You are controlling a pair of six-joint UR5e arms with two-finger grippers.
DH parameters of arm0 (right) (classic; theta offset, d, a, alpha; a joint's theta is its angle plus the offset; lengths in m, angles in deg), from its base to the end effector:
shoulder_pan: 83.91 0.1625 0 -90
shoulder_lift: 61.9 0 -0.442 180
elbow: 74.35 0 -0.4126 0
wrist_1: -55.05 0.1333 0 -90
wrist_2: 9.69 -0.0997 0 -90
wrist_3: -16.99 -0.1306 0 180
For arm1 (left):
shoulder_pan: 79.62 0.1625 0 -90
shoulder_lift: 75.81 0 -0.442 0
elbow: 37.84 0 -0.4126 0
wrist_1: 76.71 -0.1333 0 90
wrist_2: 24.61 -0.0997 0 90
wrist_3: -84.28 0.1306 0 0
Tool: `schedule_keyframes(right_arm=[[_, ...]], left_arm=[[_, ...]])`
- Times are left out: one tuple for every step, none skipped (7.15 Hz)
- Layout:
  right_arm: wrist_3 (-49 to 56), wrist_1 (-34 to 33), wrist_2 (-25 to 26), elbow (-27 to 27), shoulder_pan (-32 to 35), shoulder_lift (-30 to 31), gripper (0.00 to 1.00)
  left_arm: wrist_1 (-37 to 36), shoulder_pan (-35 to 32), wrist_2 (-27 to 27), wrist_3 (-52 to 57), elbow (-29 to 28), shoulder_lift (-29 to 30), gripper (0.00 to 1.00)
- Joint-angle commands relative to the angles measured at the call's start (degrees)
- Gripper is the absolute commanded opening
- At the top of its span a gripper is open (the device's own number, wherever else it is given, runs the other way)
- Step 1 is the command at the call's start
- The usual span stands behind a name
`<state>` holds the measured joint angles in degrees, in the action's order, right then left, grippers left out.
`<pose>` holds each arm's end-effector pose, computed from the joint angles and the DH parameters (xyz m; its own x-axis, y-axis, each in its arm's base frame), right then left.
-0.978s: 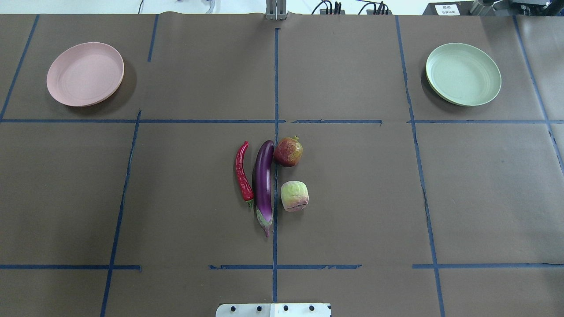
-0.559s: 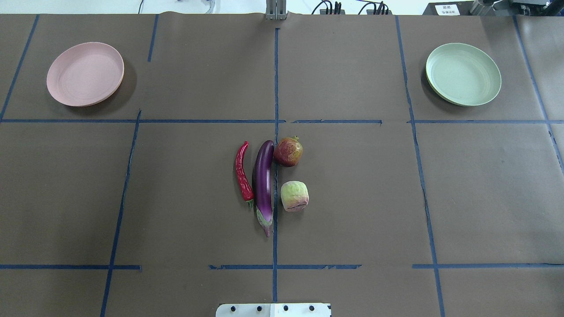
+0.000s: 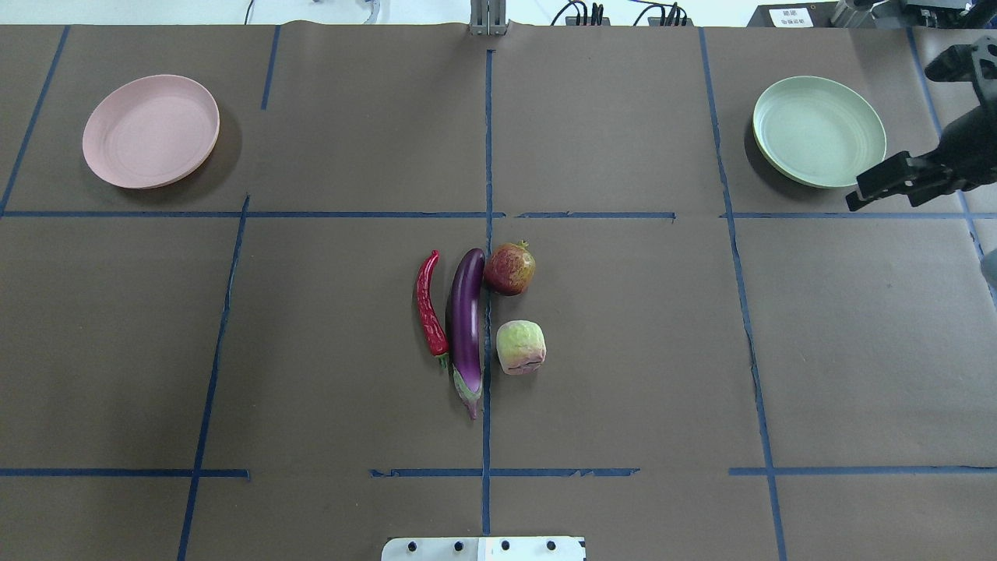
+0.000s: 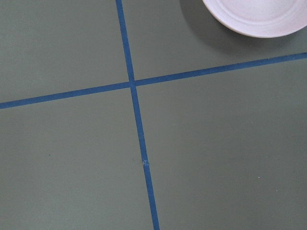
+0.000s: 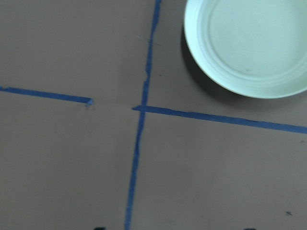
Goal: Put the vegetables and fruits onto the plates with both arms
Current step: 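Move the right gripper toward the pomegranate beside the eggplant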
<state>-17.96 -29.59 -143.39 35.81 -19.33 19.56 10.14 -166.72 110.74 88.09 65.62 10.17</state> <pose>-0.2028 -0.5270 0.4238 0.6028 -0.1122 0.7900 0.0126 0.9913 0.1312 -0.0158 -0.4866 0.6160 0.6930 0.1791 -0.6983 -0.0966 0.9830 0.1563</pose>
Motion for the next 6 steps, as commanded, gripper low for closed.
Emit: schedule_keyframes(right_arm=[[-14.82, 0.00, 6.48, -1.69, -8.98, -9.44, 1.00], [-21.76, 0.00, 11.39, -3.27, -13.82, -14.09, 1.00], [-27.66, 0.00, 14.40, -4.85, -18.22, -16.92, 1.00], [-34.51, 0.00, 18.08, -7.56, -21.92, -20.51, 1.00], [-40.40, 0.00, 20.21, -11.51, -25.00, -25.07, 1.00], [-44.64, 0.00, 23.10, -15.72, -27.73, -29.38, 1.00]], left_arm=[[0.25, 0.00, -0.09, -0.03, -0.02, 0.06, 1.00], [0.25, 0.00, -0.09, -0.03, -0.28, 0.15, 1.00], [0.25, 0.09, -0.09, 0.06, -0.54, 0.15, 1.00], [0.25, 0.09, 0.09, -0.20, -0.54, 0.06, 1.00], [0.25, 0.09, 0.09, -0.38, -0.46, 0.15, 1.00], [0.60, 0.09, 0.09, -0.38, -0.37, 0.15, 1.00]])
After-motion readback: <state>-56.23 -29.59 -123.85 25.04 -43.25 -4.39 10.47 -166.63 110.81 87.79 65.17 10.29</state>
